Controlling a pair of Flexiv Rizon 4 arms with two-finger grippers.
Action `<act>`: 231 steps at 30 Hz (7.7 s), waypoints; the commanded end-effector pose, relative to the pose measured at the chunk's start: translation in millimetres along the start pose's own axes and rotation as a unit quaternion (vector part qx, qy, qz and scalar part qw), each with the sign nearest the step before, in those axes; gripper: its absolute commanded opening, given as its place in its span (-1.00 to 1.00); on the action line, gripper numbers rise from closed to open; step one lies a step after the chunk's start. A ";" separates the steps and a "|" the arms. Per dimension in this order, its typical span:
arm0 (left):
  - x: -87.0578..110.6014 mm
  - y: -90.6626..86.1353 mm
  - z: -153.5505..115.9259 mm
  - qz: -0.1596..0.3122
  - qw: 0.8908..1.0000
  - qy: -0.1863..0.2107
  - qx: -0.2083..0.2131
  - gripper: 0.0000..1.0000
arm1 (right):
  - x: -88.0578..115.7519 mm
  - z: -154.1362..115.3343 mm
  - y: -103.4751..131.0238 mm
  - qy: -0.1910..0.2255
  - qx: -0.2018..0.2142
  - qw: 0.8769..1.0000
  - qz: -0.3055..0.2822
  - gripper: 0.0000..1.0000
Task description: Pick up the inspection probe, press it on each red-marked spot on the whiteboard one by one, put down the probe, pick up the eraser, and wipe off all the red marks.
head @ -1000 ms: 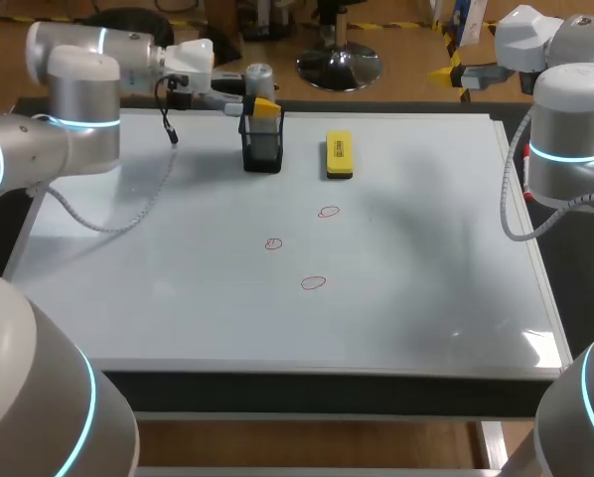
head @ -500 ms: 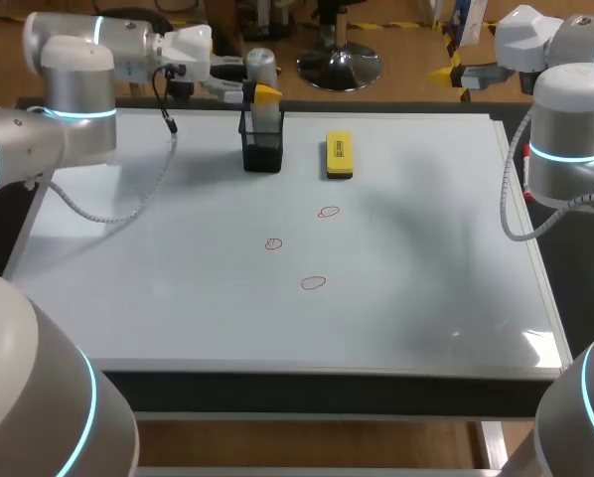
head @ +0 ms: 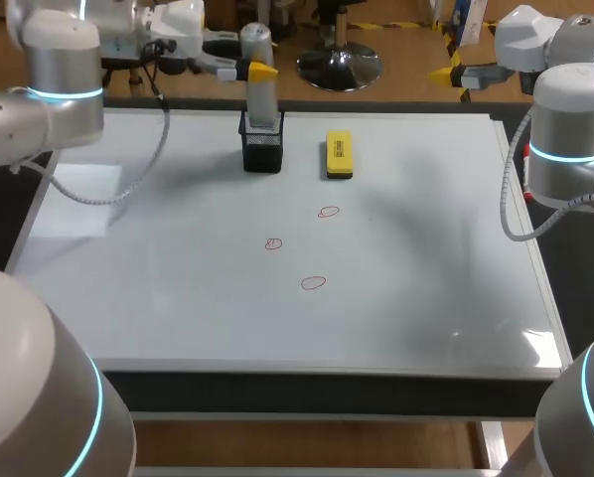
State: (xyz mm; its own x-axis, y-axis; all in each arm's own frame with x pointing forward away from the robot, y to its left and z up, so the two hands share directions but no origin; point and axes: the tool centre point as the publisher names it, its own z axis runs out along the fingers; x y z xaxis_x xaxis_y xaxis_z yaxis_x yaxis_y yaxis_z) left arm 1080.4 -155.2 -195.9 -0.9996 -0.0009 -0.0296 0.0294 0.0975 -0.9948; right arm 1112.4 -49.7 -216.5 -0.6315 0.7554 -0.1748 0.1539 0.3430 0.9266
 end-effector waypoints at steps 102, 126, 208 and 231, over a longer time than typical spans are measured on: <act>107.3 51.2 -195.9 -0.009 0.954 -0.293 -0.065 -1.00 | 37.0 40.7 -3.9 0.275 0.191 0.909 -0.248 1.00; 107.3 51.2 -195.9 -0.009 0.954 -0.293 -0.065 -1.00 | 73.0 74.6 -26.8 0.479 0.395 0.591 -0.515 1.00; 107.3 51.2 -195.9 -0.009 0.954 -0.293 -0.065 -1.00 | 197.5 121.7 -118.9 0.552 0.153 0.354 -0.740 1.00; 107.3 51.2 -195.9 -0.009 0.954 -0.293 -0.065 -1.00 | 197.4 136.2 -127.1 0.553 0.154 0.353 -0.739 1.00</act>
State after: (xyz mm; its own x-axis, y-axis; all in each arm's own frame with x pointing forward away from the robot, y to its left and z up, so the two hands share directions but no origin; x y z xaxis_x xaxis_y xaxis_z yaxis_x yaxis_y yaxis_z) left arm 974.4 44.9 -230.9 -0.8270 -0.5537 -0.0978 -0.0300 0.2172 -0.9757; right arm 1068.1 129.0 -413.0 -0.0835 -0.9965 -0.0081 -0.9963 0.0836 -0.0208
